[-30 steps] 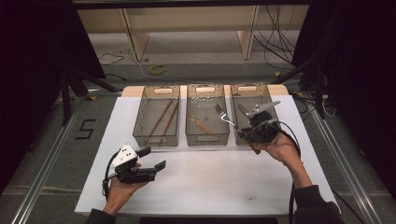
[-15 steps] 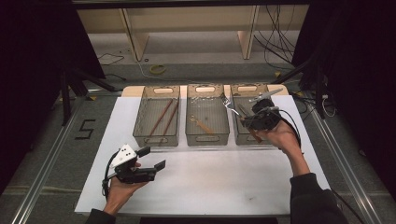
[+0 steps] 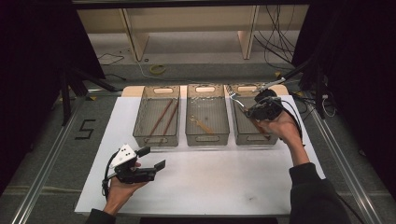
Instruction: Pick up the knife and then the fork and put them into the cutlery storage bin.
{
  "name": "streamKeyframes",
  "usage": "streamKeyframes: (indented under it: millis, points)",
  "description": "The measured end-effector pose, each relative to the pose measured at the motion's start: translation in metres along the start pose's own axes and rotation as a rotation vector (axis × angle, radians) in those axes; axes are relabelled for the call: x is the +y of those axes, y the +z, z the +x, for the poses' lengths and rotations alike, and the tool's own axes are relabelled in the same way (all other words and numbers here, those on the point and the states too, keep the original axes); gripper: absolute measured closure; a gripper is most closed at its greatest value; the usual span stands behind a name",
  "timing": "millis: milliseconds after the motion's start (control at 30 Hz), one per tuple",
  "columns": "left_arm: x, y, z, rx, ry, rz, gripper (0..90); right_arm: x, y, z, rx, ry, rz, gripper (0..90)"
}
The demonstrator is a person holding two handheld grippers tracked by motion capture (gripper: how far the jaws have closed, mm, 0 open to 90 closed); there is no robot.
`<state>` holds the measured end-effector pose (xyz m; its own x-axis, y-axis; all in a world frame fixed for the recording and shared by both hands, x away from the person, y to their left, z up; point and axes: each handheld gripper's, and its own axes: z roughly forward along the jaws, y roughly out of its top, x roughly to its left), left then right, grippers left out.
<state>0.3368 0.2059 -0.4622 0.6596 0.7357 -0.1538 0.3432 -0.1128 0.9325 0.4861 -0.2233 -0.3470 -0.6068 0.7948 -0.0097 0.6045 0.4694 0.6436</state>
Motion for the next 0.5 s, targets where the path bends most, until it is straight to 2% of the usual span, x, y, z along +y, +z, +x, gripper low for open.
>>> streamKeyframes:
  millis: [233, 500]
  points:
    - [0.000, 0.000, 0.000, -0.001, -0.001, 0.001, 16.1, 0.006, 0.002, -0.012, -0.022, 0.030, 0.005, 77.9]
    - [0.000, 0.001, 0.000, -0.002, -0.001, 0.002, 16.1, 0.006, 0.012, -0.031, -0.049, 0.079, 0.023, 77.8]
